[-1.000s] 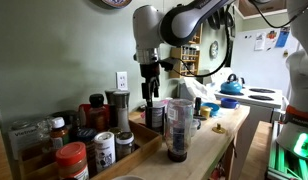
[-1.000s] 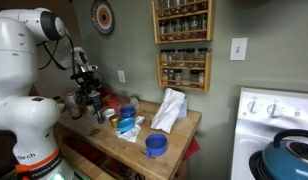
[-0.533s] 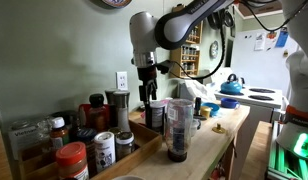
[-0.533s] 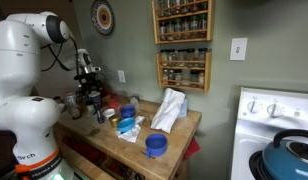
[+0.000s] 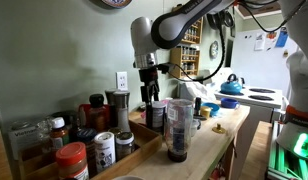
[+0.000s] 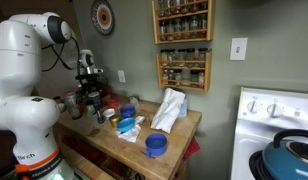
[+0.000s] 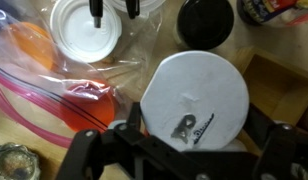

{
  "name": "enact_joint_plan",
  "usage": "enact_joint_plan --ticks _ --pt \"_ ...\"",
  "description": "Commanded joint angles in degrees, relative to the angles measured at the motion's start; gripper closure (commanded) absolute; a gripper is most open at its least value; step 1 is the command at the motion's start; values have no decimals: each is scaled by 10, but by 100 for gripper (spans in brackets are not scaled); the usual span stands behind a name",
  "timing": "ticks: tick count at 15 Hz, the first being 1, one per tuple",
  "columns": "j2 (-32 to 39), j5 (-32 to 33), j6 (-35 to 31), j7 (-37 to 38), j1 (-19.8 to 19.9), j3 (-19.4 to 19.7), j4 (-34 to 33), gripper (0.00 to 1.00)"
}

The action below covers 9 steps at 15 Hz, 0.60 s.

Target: Move the white and black container to the right.

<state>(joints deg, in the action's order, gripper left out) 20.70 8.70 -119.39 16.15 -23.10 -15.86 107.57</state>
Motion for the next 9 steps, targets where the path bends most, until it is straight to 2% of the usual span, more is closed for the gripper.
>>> enact_joint_plan --ticks 1,5,7,9 --pt "4 -32 34 -18 2 -2 1 0" --pt "9 -25 18 -12 -3 2 4 0" --pt "11 -19 13 -9 -6 3 2 25" --pt "8 -16 18 -8 -8 3 2 29"
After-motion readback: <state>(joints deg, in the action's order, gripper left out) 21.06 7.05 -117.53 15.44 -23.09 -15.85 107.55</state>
